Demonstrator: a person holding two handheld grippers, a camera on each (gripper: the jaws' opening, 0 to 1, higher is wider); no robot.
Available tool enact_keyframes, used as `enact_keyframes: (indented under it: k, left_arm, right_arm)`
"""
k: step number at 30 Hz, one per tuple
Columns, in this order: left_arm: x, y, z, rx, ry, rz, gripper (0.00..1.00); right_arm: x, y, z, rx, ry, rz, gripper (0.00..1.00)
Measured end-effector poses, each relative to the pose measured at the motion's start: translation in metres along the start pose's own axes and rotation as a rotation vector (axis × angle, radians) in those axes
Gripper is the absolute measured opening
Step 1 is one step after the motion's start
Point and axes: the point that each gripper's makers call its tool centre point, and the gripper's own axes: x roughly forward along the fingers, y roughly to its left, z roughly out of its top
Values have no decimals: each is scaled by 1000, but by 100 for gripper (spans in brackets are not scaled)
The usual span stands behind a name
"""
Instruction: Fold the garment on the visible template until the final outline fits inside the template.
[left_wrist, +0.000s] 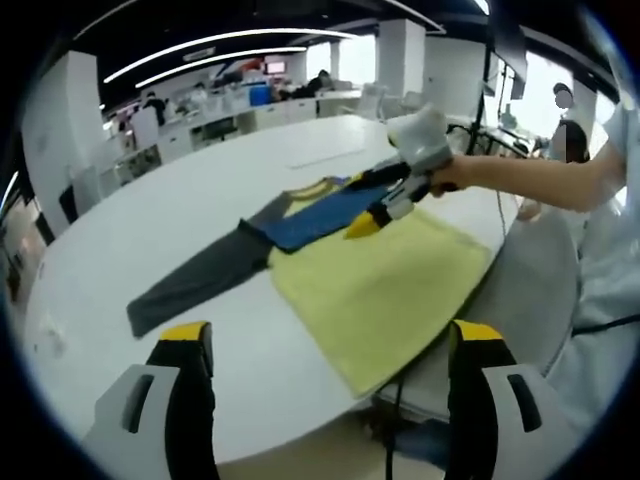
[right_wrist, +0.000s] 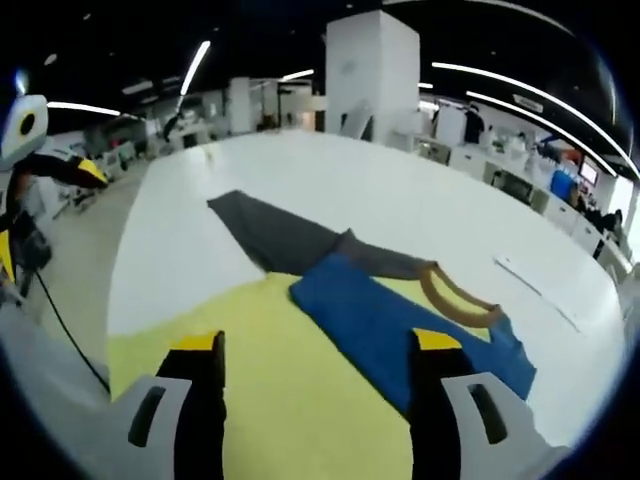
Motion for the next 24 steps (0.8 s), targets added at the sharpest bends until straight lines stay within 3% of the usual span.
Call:
enact_keyframes:
  k: [3,7,24]
  left_arm:
    - [1,-1,1,2,-2,-4,94]
    - [-1,-2,2,6,-6,-2,94]
    - [-4,-4,-1,8,-11,3,94]
  right_arm:
    - [-7,-3,-1,-71,-2,-28,73]
    - [-11,-2,-8,-33,16,-19,86]
    - [-59,10,-7,17,-36,-39,97]
